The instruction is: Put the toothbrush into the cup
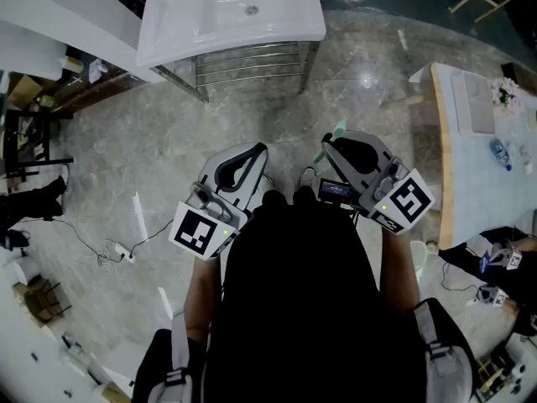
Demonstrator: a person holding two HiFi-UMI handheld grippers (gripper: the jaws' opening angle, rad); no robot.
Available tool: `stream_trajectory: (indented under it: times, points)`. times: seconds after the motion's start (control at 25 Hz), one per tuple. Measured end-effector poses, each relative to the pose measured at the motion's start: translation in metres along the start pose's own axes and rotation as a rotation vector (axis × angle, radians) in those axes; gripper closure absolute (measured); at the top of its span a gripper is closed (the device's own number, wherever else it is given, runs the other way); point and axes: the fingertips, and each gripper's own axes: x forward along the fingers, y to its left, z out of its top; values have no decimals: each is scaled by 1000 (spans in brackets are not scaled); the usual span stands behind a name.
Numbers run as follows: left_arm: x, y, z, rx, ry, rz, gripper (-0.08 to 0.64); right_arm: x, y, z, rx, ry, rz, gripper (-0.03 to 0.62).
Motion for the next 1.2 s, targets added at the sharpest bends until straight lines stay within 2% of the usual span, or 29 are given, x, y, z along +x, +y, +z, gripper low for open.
stream_trajectory:
  times: [0.72, 0.92, 1.2]
  points:
    - [-7, 9, 0, -25, -17, -16, 548, 11, -3, -4, 7, 6, -41, 563]
    - [-17, 19, -1, -12, -23, -16, 548, 25, 4, -2, 3, 13, -43, 563]
    - [-41, 31, -13, -42, 34, -29, 548, 44, 18, -4, -1, 20, -75, 563]
